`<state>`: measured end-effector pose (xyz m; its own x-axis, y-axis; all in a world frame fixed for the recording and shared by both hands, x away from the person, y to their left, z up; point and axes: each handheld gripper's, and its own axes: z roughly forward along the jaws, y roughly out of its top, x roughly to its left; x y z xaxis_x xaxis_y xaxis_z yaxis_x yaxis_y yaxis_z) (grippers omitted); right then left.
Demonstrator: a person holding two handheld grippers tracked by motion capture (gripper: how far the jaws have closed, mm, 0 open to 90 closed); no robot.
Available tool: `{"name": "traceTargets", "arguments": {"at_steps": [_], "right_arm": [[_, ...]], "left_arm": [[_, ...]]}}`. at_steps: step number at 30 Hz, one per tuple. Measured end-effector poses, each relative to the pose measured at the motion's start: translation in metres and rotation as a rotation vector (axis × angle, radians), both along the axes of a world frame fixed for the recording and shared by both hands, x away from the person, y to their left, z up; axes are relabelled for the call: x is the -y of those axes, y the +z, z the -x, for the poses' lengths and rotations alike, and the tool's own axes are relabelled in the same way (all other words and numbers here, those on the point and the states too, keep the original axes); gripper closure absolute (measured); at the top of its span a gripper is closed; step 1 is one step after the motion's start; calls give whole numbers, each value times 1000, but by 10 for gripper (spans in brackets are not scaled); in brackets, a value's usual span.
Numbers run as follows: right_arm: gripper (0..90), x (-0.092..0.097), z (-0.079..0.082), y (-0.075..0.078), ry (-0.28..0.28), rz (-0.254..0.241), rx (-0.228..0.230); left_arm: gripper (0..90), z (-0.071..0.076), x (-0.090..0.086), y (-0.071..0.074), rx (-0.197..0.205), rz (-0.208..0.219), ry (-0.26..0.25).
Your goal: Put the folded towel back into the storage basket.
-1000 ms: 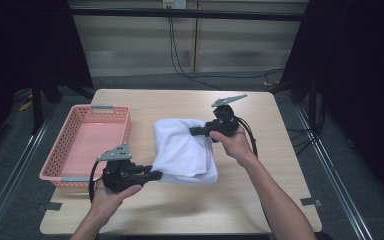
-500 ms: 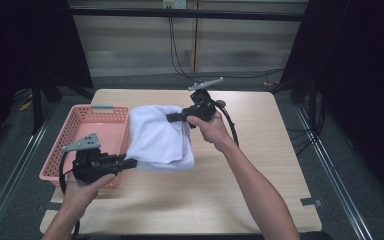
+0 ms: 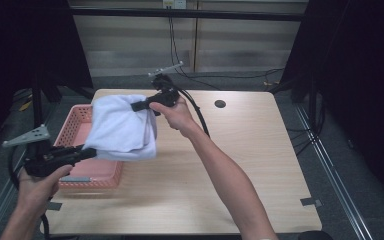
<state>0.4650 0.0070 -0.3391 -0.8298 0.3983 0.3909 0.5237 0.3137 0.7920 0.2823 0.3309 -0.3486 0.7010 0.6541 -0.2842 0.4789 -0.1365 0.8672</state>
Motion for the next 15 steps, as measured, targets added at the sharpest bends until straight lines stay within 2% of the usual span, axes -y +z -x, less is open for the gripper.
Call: {"name": "traceTargets", "arguments": {"at_steps": [2, 8, 11, 15], "right_arm": [[721, -15, -2, 3, 10, 12, 2], [721, -59, -10, 12, 50, 42, 24], [721, -81, -16, 7, 63, 44, 19], [720, -104, -22, -6, 65, 51, -3]], "left_arm": [[735, 1, -10, 1, -1, -10, 16], [736, 5, -44, -1, -19, 2, 89], [736, 5, -60, -4, -32, -1, 124], [736, 4, -77, -16, -59, 3, 169]]}}
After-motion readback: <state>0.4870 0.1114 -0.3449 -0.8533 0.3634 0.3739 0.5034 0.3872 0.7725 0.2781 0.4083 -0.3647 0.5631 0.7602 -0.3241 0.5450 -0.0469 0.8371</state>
